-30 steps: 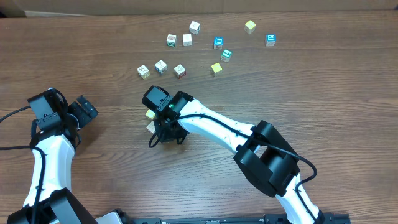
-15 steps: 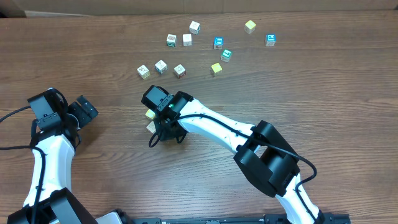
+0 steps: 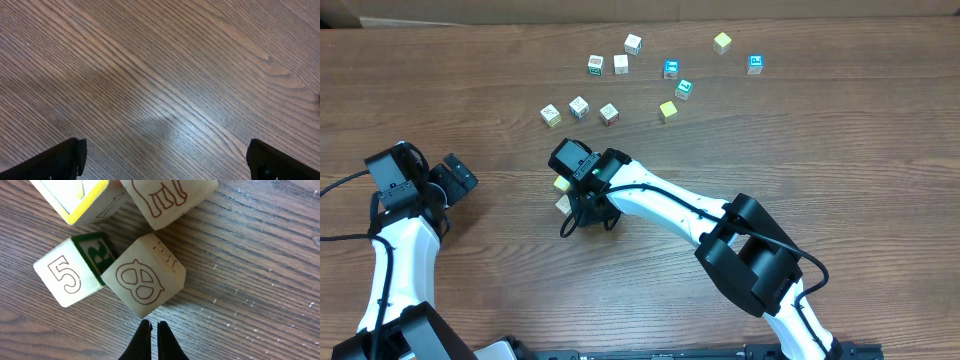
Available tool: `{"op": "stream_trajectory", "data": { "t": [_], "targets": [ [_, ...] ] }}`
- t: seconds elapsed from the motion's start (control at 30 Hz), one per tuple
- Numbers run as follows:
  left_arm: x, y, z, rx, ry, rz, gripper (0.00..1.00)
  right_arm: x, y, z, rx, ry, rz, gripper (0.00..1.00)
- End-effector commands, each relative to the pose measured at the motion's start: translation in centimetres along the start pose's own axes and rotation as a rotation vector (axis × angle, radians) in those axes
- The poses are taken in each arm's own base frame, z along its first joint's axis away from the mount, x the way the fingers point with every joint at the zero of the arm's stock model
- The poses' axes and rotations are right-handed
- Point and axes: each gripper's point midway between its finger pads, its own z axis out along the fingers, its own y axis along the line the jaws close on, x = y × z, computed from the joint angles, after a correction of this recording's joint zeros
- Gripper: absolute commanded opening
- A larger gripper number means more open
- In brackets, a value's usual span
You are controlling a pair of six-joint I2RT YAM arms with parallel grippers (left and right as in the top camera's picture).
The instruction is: Form a circle
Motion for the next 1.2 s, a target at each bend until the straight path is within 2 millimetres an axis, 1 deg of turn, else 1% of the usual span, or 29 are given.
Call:
{"op": "stream_trajectory", "data": {
  "t": [0.0,0.13,0.53,0.6,0.7,0.8,0.93,1.0,1.03,1.17],
  "targets": [
    [-0.3,0.0,-0.4,0.005,-0.013,-0.012,1.0,0.0,0.0,0.2,0.005,-0.007,0.001,0.04],
    [-0.3,0.0,-0.4,0.005,-0.013,-0.012,1.0,-0.3,0.2,0.2,-0.004,-0.02,0.0,0.04],
    [-0.3,0.0,-0.4,0.005,-0.013,-0.012,1.0,-0.1,0.0,0.2,0.004,-0.007,0.001,0.04],
    [-0.3,0.0,-0.4,0.005,-0.013,-0.012,1.0,-0.3,-0.1,-0.2,0.006,-0.008,0.003,0.04],
    [-0.3,0.0,-0.4,0.005,-0.013,-0.012,1.0,-1.3,-0.7,-1.3,0.01,-0.015,0.017,0.04],
    [-0.3,0.0,-0.4,0.005,-0.013,-0.012,1.0,-3.0,-2.6,-2.6,0.05,-0.054,0.054,0.04],
    [-0.3,0.0,-0.4,0.005,-0.013,-0.012,1.0,-5.1,-6.8,-3.3,0.127,-0.098,0.124,0.04],
    [-0.3,0.0,-0.4,0.005,-0.013,-0.012,0.99,-6.0,-9.5,-3.6,0.158,-0.102,0.176,0.04],
    [-0.3,0.0,-0.4,0.005,-0.013,-0.012,1.0,-6.2,-10.5,-3.7,0.167,-0.102,0.196,0.04],
    [-0.3,0.0,-0.4,0.005,-0.013,-0.012,0.99,-7.3,-16.4,-4.5,0.22,-0.098,0.312,0.04]
  ]
}}
